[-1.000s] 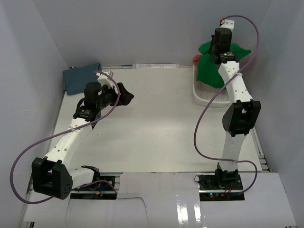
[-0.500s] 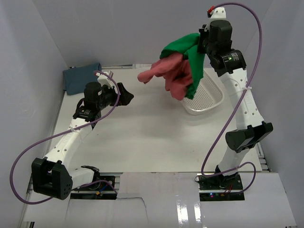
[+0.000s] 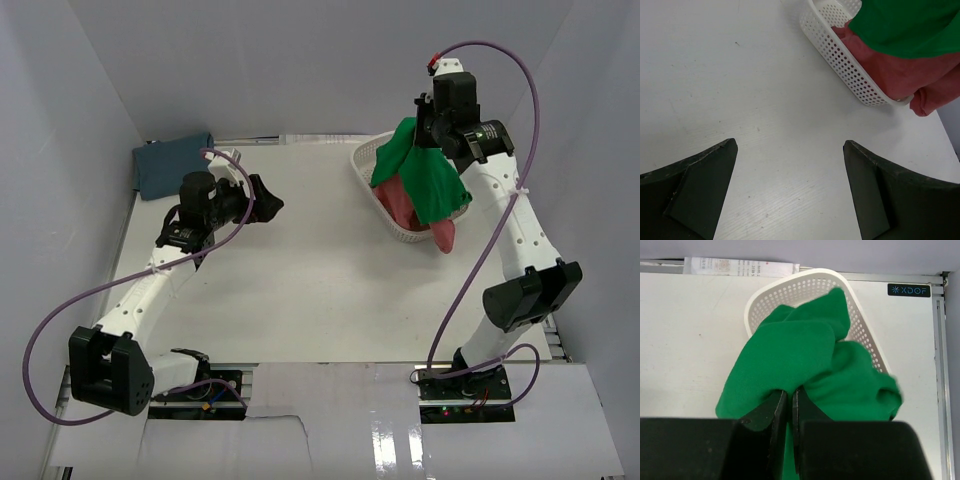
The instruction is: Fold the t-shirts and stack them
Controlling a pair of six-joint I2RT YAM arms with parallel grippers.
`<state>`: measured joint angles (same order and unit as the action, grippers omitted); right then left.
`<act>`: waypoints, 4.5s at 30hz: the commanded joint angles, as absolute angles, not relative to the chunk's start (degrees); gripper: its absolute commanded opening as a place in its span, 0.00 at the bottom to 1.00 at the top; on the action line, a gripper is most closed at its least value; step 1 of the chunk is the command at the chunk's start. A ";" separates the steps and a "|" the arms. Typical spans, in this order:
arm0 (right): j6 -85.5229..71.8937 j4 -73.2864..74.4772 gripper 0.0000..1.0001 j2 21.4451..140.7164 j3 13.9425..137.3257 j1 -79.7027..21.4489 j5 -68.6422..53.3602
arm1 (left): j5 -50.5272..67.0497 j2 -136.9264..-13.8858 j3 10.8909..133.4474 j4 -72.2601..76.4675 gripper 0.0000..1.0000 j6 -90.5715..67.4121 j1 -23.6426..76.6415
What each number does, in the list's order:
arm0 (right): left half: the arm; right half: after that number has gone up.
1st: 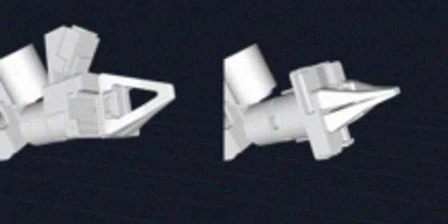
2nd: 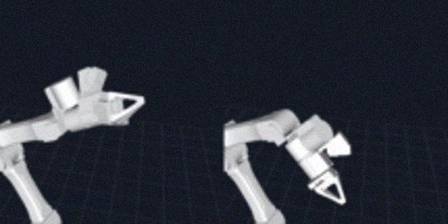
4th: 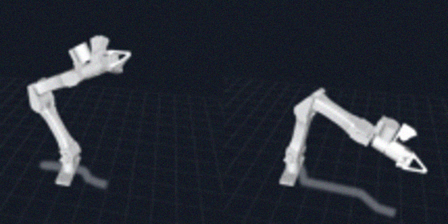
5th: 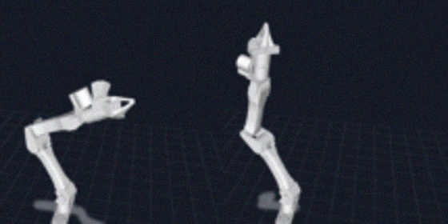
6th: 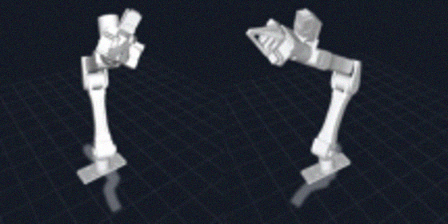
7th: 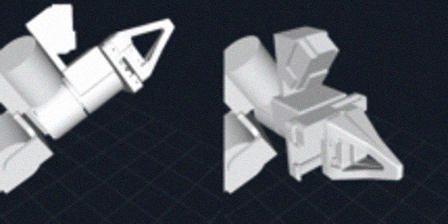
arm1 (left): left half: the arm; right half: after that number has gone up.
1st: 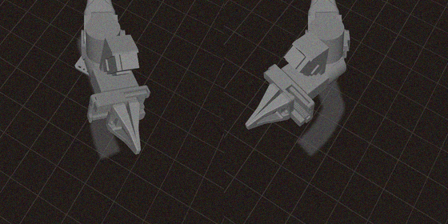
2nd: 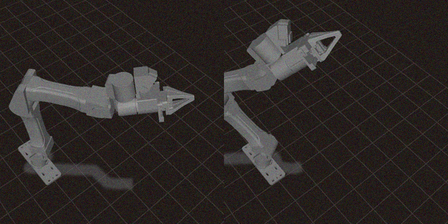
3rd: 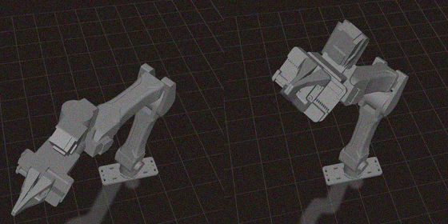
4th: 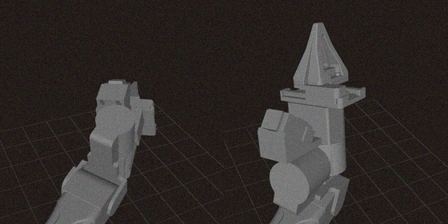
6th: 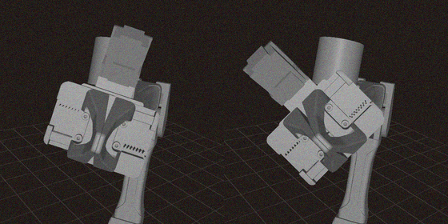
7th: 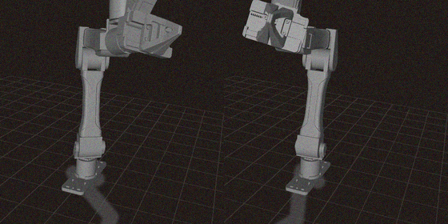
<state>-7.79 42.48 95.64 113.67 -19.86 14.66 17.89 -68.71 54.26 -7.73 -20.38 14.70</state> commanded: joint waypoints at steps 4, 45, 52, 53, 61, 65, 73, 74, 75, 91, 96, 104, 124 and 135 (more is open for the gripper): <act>-7.82 37.71 0.08 97.38 117.86 -19.60 13.36 | 23.72 -71.36 56.95 -6.51 0.98 -19.60 14.50; -18.72 39.82 0.08 97.03 130.43 -19.42 -19.68 | 21.45 -102.29 69.17 29.27 0.98 -5.98 38.14; -19.78 39.81 0.08 96.42 129.11 -19.42 -21.36 | 17.40 -107.57 74.71 30.24 0.84 -2.37 38.85; -19.95 39.81 0.08 96.33 129.02 -19.42 -21.53 | 17.40 -108.19 76.27 30.23 0.74 -2.55 38.85; -19.95 39.81 0.08 96.33 129.72 -17.58 -20.83 | 14.77 -107.41 77.53 29.09 0.00 -6.24 39.02; -20.48 39.81 0.08 97.38 132.09 -13.37 -20.92 | 10.12 -102.84 72.52 28.57 0.00 -7.03 39.02; -24.25 34.20 0.08 96.77 135.08 -4.67 -26.44 | 7.11 -105.20 71.54 22.94 0.00 -10.63 38.50; -25.39 33.67 0.08 96.68 135.61 -3.96 -27.15 | 7.47 -105.55 71.63 22.94 0.00 -10.98 38.50; -25.92 33.23 0.08 96.42 135.62 -2.74 -27.77 | 7.99 -105.99 71.80 22.94 0.00 -11.25 38.50; -35.51 21.98 0.08 95.02 131.86 9.14 -41.12 | 8.44 -107.75 70.65 22.68 0.00 -13.62 38.15; -34.37 21.00 0.08 92.90 128.84 9.14 -42.18 | 10.71 -113.01 82.94 16.28 0.00 -12.39 38.23; -31.73 20.66 0.08 90.62 131.22 9.14 -42.80 | 14.41 -121.98 103.15 11.08 0.00 -14.15 38.41; -36.38 10.63 0.08 82.09 125.24 9.14 -54.58 | 4.86 -123.94 110.50 7.56 0.98 -18.71 38.77; -36.33 11.32 0.08 77.08 111.72 3.53 -57.57 | -8.79 -104.96 95.56 -7.82 0.98 -30.49 25.51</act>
